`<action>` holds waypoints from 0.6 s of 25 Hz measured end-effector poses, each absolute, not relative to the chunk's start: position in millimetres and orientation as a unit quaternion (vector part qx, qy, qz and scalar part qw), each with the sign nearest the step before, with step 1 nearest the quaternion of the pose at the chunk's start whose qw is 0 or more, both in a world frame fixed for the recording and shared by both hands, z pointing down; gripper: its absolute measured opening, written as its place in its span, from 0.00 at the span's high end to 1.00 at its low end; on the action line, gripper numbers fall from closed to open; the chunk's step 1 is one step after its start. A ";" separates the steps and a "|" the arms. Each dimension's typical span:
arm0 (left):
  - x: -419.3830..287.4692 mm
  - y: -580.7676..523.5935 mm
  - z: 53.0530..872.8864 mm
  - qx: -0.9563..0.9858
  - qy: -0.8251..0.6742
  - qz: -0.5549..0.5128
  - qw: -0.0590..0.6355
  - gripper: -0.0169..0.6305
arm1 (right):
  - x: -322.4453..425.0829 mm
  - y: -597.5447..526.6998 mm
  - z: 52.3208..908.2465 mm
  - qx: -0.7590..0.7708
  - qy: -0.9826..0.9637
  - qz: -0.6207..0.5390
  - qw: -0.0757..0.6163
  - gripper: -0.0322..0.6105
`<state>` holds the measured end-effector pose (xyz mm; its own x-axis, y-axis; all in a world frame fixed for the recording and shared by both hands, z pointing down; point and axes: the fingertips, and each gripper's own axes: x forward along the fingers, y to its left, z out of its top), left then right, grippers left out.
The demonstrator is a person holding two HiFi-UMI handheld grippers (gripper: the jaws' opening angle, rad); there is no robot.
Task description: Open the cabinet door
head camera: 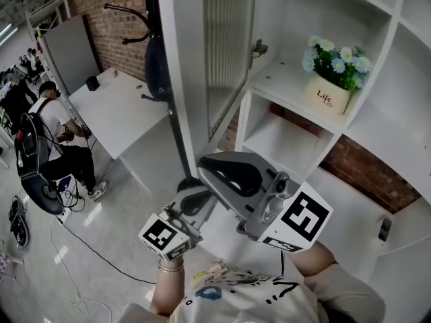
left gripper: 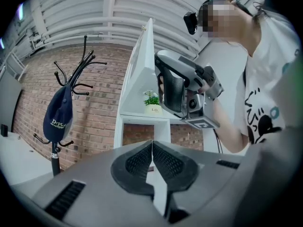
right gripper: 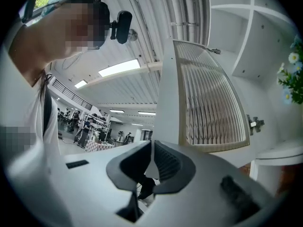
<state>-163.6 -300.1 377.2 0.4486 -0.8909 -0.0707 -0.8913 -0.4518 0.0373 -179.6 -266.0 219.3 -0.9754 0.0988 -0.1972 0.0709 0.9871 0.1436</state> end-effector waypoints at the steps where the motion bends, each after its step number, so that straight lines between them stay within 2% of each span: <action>1: -165.6 -299.5 376.9 -0.850 0.525 0.041 0.003 0.94 | -181.4 -266.2 221.0 0.043 0.992 0.067 0.101 0.89; 15: -150.6 -302.3 390.7 -0.871 0.489 0.033 -0.008 0.94 | -175.4 -279.4 235.0 0.008 0.994 0.068 0.089 0.89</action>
